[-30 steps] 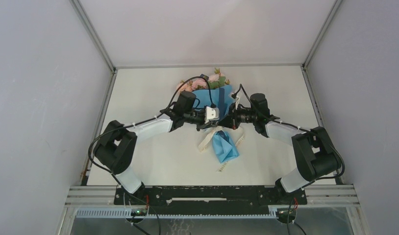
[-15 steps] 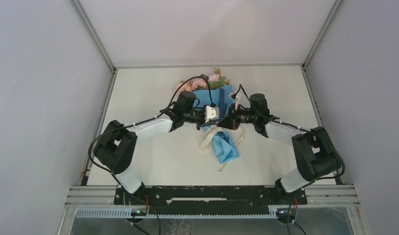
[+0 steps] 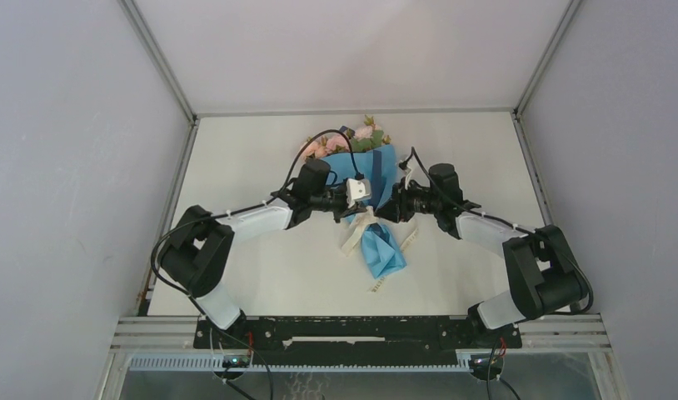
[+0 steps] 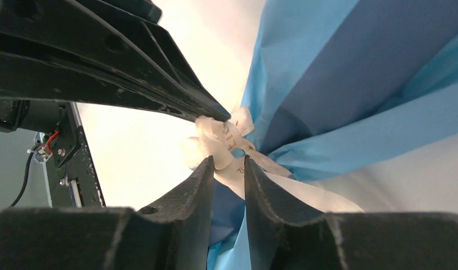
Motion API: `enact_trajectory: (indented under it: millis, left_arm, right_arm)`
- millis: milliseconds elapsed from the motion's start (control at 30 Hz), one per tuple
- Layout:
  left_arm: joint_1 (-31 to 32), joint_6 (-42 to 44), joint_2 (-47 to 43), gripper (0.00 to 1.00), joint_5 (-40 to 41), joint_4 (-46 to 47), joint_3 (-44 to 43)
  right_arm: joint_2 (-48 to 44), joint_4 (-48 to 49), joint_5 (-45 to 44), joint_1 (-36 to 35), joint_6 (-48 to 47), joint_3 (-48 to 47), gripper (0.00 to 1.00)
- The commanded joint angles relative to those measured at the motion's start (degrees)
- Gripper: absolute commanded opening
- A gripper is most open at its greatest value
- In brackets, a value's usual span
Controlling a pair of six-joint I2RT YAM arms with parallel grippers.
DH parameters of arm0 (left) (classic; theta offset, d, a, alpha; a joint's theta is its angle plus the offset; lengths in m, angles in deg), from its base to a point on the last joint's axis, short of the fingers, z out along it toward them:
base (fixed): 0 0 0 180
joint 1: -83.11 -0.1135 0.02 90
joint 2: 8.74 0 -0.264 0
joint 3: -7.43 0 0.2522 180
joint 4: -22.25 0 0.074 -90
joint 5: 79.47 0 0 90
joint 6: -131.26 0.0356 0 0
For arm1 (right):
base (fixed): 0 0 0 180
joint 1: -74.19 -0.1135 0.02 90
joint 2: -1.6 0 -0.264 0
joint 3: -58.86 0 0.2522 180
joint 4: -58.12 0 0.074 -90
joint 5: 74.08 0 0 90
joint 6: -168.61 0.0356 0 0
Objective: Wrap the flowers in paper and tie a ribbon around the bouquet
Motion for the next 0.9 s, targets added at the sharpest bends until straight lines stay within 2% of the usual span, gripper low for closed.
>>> enact_trajectory:
  millis: [0,167,433,567,667,767,867]
  left_arm:
    - [-0.52,-5.84,-3.77,0.0,-0.2,4.48,0.17]
    - [-1.08,-9.94,-4.47,0.0,-0.19,5.55,0.15]
    - [-1.84,-10.73,-5.1,0.0,0.15,7.89,0.65]
    - [-1.85,-9.94,-5.0,0.0,-0.27,8.1,1.41]
    - [-1.84,-9.74,-5.3,0.0,-0.26,8.73,2.0]
    - [-1.86,-9.85,-5.56,0.0,-0.08,9.27,2.27]
    - [-1.82,-9.44,-6.01,0.0,-0.12,9.35,2.35]
  right_arm:
    - [0.92,3.31,-2.83,-0.49,2.12,0.83,0.34]
    - [2.47,3.22,-4.84,-0.95,2.68,1.18,0.3]
    - [-1.26,-1.61,-7.86,0.13,2.4,4.22,0.3]
    - [-7.28,-2.7,-6.25,0.05,-1.1,4.15,0.39]
    - [-10.25,0.39,-4.21,-0.62,-2.79,4.15,0.48]
    - [-9.43,4.79,-4.08,-2.33,-3.5,3.27,0.54]
    - [-6.41,5.64,-2.37,-2.75,-4.21,1.0,0.55]
